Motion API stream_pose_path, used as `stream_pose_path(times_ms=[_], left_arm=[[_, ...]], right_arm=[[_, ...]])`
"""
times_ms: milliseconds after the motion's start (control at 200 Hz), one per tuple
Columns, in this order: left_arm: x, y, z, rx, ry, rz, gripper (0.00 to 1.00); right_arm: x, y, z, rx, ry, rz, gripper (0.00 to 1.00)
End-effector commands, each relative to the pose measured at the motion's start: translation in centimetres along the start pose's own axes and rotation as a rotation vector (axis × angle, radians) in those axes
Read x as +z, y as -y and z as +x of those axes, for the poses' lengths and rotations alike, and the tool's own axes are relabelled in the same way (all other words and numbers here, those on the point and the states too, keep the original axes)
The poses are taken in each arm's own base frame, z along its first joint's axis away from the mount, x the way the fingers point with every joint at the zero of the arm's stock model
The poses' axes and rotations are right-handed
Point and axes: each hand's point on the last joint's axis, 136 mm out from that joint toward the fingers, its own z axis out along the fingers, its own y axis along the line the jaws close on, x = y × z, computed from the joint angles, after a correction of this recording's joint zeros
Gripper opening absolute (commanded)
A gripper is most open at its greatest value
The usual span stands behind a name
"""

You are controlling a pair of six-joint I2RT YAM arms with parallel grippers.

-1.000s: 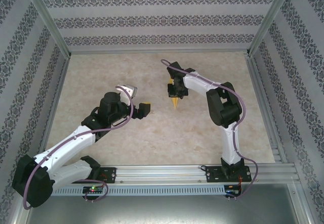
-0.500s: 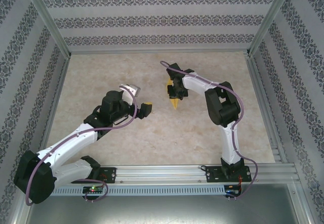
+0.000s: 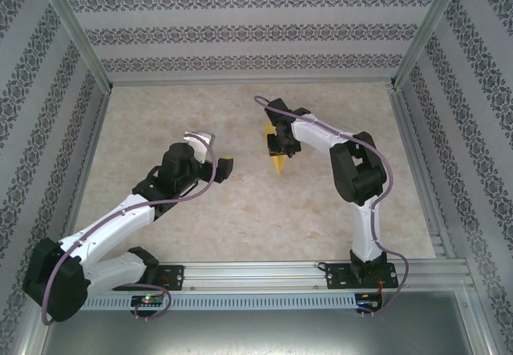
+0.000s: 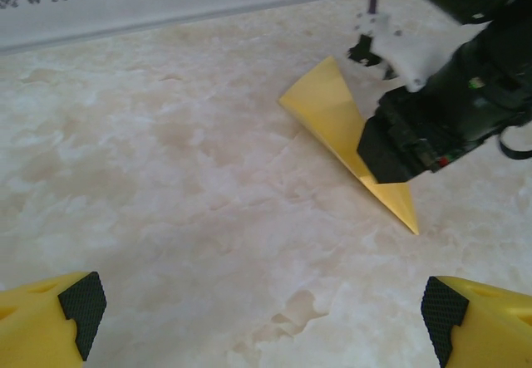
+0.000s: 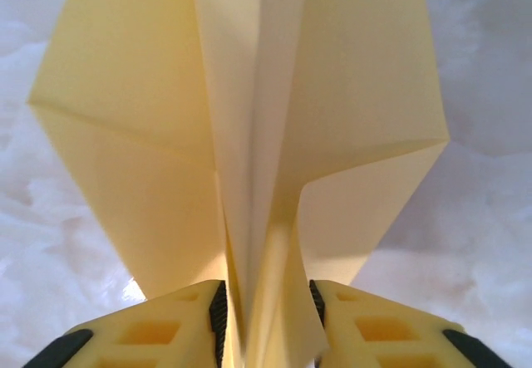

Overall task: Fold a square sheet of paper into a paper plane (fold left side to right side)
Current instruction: Place the paper plane at the center of the table.

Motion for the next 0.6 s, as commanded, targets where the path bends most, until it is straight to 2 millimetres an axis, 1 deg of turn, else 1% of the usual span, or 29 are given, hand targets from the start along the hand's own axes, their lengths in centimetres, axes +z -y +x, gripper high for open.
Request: stream_pose_path(times_ms=[0,60,180,315,335,345,385,455,510,595], left_arm=[[-0.2,-1.6,-0.6,-0.062,0.005,-0.059,1.00],[-0.2,-2.0,-0.6,-0.082,0.004,-0.066,1.00],[-0.5,-3.4,-0.6,-0.143,0.018,-0.098,1.00],[-1.1,-6.2,-0.5,-0.205,0.055,-0.187,1.00],[-1.3,-6.7,-0.4,-0.207,0.058,-0.210,1.00],[-1.4,-7.0,-0.3,-0.210,0.059,-0.220,1.00],[-1.8,-8.0,-0.4,-0.210,0.070,-0.262,1.00],[-2.6,-9.8,-0.4,-0.209,0.095,-0.344,1.00],[-3.2,-11.1,-0.3,-0.191,0.114,-0.406,1.00],[-4.2,-13.3,0.2,-0.154,0.136,-0.523,1.00]], right_arm=[[-3.3,0.0,0.2,-0.030,0.037,0.016,0.38],[-4.5,0.2,0.4,-0.033,0.044,0.015,0.40],[-7.8,1.2,0.9,-0.042,0.099,0.029,0.46],[-11.8,3.4,1.2,-0.022,0.216,0.003,0.53],[-12.6,3.8,1.2,-0.018,0.244,-0.007,0.54],[-12.7,4.0,1.3,-0.017,0.250,-0.008,0.55],[-14.1,5.0,1.3,-0.008,0.302,-0.013,0.59],[-15.6,7.2,1.3,0.011,0.388,-0.003,0.66],[-16.4,9.2,1.4,0.040,0.454,0.014,0.73],[-16.8,12.4,1.6,0.105,0.542,0.038,0.86]])
